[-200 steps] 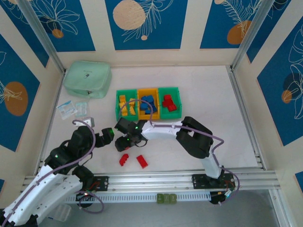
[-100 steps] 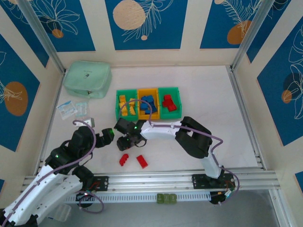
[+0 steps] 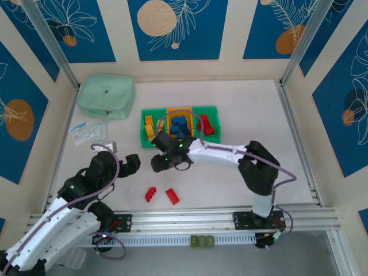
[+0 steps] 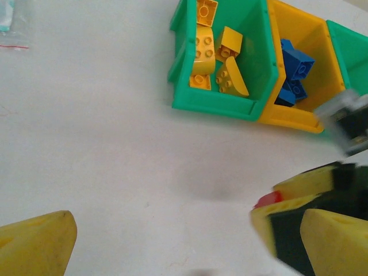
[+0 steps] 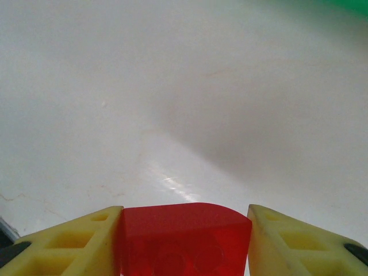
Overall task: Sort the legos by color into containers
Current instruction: Place the lego in the container, then pick up the lego from the bottom-center of the table.
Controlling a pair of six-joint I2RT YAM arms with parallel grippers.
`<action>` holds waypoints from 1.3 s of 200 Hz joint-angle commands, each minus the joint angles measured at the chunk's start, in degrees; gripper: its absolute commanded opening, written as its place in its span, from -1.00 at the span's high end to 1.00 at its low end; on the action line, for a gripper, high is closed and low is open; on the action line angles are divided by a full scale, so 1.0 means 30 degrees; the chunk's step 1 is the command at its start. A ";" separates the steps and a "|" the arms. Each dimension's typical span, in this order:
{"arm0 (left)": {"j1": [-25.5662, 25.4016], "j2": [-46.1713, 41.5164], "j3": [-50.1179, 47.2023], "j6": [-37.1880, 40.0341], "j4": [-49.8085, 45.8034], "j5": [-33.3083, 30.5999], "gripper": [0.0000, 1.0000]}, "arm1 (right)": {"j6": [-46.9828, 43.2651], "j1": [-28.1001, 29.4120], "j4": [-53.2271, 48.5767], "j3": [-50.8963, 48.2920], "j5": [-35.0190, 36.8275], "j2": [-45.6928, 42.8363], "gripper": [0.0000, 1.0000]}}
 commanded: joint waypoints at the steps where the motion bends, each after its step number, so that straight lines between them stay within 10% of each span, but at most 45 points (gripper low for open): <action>1: 0.0116 0.0742 0.0410 0.0450 0.1403 0.0734 -0.99 | -0.0465 -0.1467 -0.1154 -0.0808 0.1086 -0.1765 -0.04; 112: 0.0197 0.6927 0.2032 0.1719 0.6183 0.3507 -0.99 | -0.3519 -1.0515 -0.0814 0.1854 0.2986 0.0017 -0.10; 260: 0.0423 0.5130 0.1385 0.1584 0.4178 0.3656 -0.99 | -0.3093 -0.6797 -0.2872 -0.0875 0.2650 -0.3859 -0.59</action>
